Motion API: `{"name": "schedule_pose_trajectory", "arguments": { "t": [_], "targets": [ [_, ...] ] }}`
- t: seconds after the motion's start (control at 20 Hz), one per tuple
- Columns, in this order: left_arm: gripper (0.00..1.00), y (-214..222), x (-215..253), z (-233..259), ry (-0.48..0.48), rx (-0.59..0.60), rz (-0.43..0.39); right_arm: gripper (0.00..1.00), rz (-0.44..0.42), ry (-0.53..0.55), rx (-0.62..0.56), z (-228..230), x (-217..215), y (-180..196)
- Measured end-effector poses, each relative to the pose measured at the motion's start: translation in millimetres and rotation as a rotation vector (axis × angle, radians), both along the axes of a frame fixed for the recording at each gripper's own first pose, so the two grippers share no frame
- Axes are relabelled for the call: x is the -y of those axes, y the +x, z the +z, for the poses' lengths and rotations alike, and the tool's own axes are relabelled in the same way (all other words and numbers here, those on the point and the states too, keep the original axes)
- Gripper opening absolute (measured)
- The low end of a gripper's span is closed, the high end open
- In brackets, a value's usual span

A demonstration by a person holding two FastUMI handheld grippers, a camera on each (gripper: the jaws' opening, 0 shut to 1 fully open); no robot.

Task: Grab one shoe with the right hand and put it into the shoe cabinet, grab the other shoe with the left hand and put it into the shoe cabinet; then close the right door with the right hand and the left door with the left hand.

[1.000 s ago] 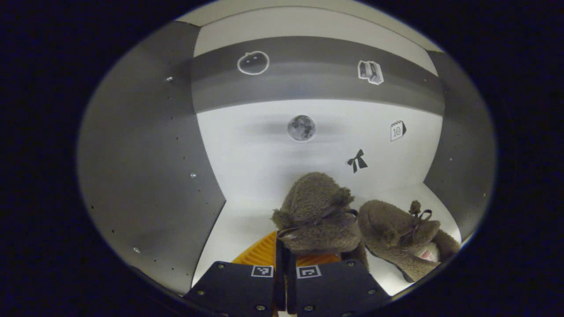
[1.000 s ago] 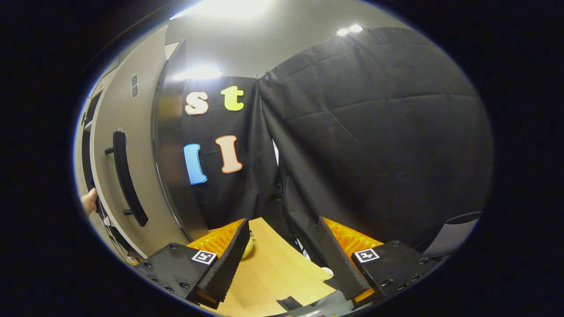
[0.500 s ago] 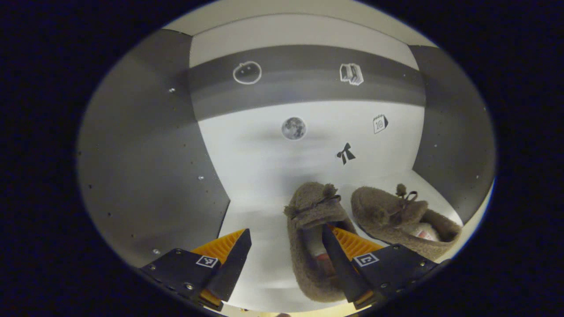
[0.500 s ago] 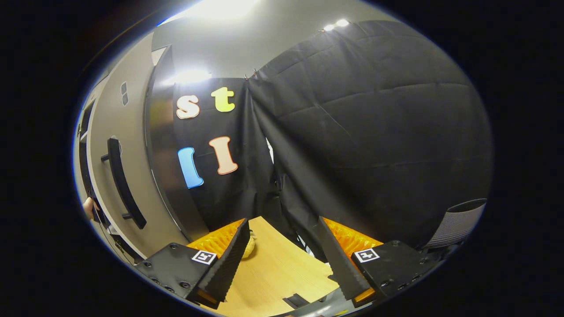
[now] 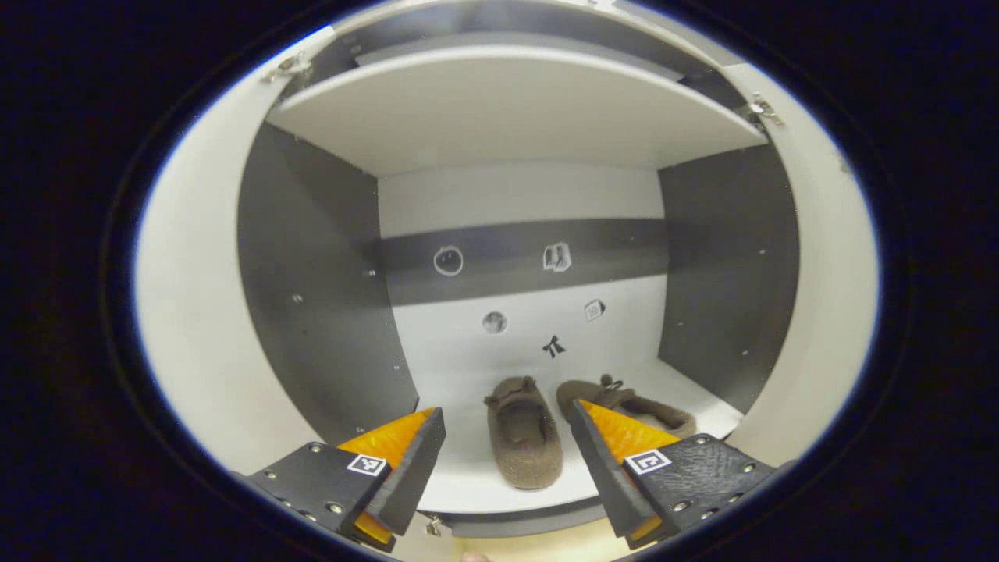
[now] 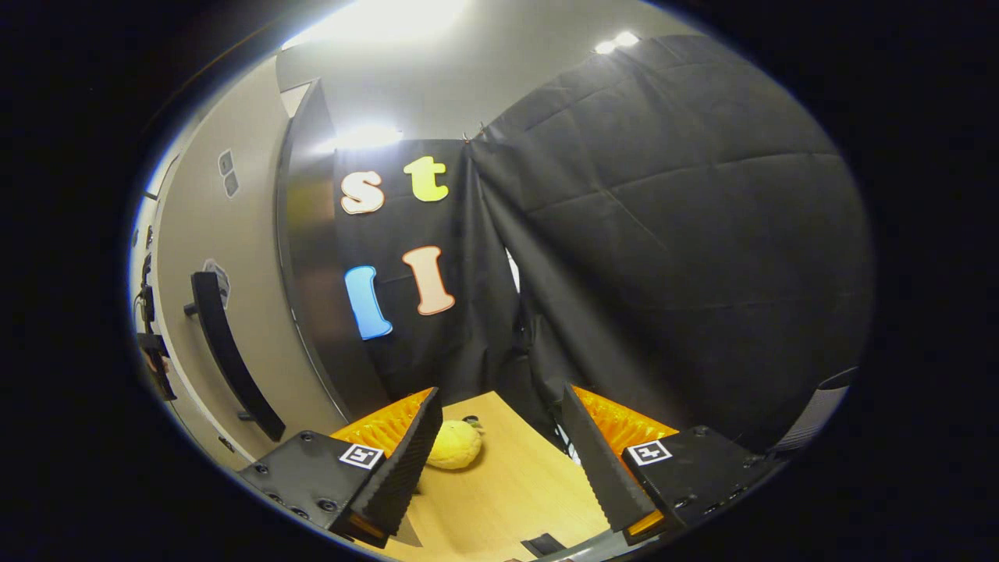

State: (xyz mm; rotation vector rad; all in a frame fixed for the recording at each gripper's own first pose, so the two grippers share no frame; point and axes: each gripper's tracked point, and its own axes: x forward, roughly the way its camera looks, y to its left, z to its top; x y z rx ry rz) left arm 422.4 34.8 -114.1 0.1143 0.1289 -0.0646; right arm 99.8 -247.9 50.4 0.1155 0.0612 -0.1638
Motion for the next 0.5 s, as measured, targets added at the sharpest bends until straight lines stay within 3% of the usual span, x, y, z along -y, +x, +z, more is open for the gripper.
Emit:
{"name": "schedule_pose_trajectory", "arguments": {
  "t": [0.15, 0.35, 0.5],
  "targets": [
    [1.00, -41, 0, 25, -0.025, 0.097, 0.019, 0.98, 0.076, -0.013, 0.028, 18, -19, 19],
    [1.00, -89, 4, 20, -0.138, 0.117, 0.076, 0.98, 0.199, -0.032, 0.033, 35, -40, 40],
    [1.00, -120, -9, 8, -0.110, 0.150, 0.146, 0.98, 0.276, -0.038, 0.051, 50, -51, 52]
  ]
}}
